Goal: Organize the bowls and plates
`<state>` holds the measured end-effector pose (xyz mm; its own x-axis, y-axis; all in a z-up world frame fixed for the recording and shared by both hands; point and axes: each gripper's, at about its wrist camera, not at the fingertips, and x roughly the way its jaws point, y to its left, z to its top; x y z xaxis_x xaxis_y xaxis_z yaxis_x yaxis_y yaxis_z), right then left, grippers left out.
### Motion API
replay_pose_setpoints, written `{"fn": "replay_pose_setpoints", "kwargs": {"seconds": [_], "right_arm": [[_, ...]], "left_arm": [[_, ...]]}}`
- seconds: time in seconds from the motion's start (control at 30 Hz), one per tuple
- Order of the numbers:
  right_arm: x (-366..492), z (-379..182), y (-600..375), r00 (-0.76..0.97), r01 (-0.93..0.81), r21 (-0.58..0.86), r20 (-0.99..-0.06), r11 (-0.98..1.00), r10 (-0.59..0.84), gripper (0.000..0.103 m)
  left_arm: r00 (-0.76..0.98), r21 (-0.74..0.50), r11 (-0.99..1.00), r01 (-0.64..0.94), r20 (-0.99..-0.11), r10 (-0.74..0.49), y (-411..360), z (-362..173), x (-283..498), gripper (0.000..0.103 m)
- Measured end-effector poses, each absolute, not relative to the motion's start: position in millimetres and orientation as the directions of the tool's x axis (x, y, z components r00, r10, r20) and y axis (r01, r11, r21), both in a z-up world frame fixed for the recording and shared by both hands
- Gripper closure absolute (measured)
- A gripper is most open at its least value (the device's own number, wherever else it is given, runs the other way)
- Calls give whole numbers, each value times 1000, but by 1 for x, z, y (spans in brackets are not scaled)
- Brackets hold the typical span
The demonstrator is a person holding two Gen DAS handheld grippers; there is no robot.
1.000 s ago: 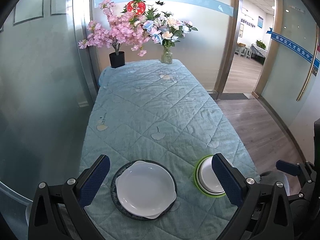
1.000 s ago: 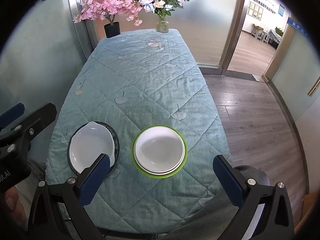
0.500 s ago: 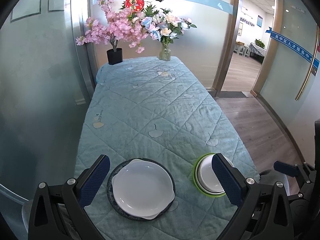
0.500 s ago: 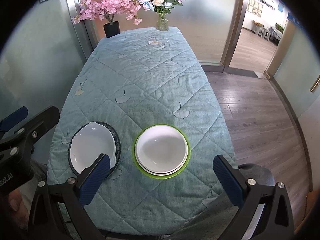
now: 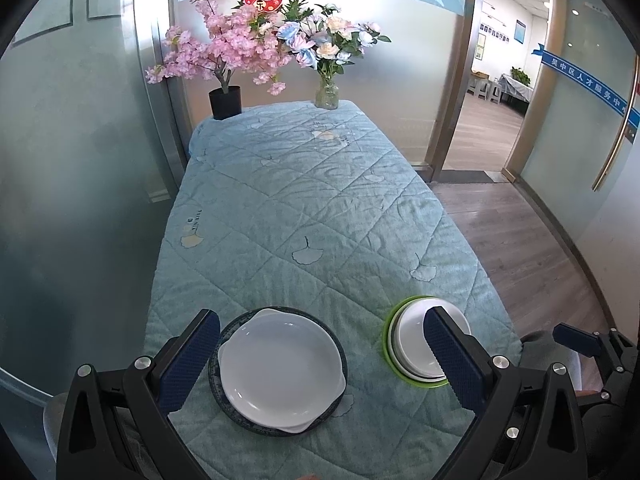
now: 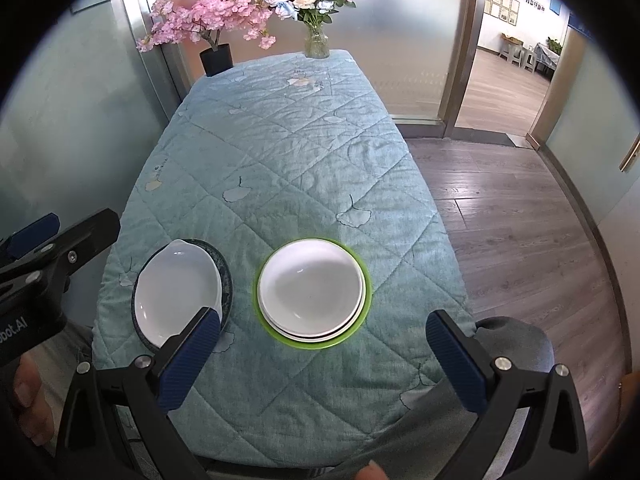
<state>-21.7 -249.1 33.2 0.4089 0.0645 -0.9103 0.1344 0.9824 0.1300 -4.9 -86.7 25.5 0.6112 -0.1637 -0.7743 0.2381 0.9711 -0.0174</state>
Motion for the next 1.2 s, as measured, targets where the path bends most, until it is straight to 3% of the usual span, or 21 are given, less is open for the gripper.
{"fn": "replay_pose_setpoints", "kwargs": {"seconds": [0.4, 1.2], "right_arm": [[-14, 30, -221, 425, 24, 115, -900, 993, 94, 1], [-12, 26, -216, 409, 31, 84, -910, 996, 64, 1]], "left_arm": [[599, -10, 986, 169, -793, -111, -72, 18, -8, 1], [575, 2, 986, 169, -812, -97, -72, 7, -7, 1]]}}
